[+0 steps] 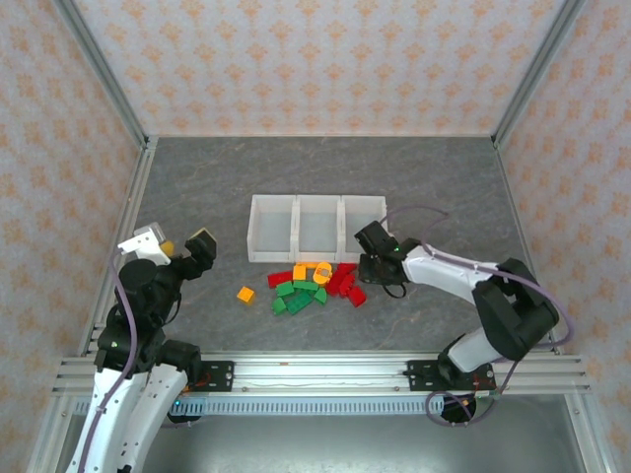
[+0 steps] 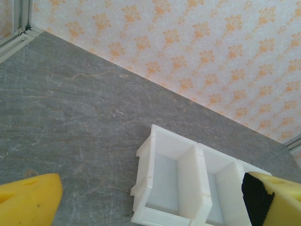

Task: Sort the legos into containers by color
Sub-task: Pick up the lego from the center of the table, then place the lego in the container.

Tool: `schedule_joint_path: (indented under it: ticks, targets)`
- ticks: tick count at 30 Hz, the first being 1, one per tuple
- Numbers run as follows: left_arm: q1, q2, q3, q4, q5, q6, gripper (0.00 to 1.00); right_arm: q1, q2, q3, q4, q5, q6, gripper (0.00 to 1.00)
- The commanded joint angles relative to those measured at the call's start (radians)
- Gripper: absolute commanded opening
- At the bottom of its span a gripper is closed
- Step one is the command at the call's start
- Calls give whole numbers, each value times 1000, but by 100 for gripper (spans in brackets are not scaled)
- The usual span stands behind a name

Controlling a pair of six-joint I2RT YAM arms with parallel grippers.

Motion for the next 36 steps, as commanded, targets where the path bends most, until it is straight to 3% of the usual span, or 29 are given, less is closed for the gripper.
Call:
schedule_joint_path:
  ticks: [1,7,14,22,27,36]
  targets:
    - [-3,12,-7,34,22,10,99,28,-127,-3,-91,-2,15,20]
    - [-2,44,-2,32,61,16,99,23,-204,127,-91,91,-60,20]
    - [-3,44,-6,47,136,37,99,-50,18,358,-122,137,-181,20]
    - [-3,19,-41,109,231,53,99,-117,161,380,-29,96,-224,25]
    - [-3,17,-60,141,245,48,99,-118,210,376,-25,85,-230,42]
    - [-2,61,-75,171,330,52,99,-117,151,357,-53,64,-208,67]
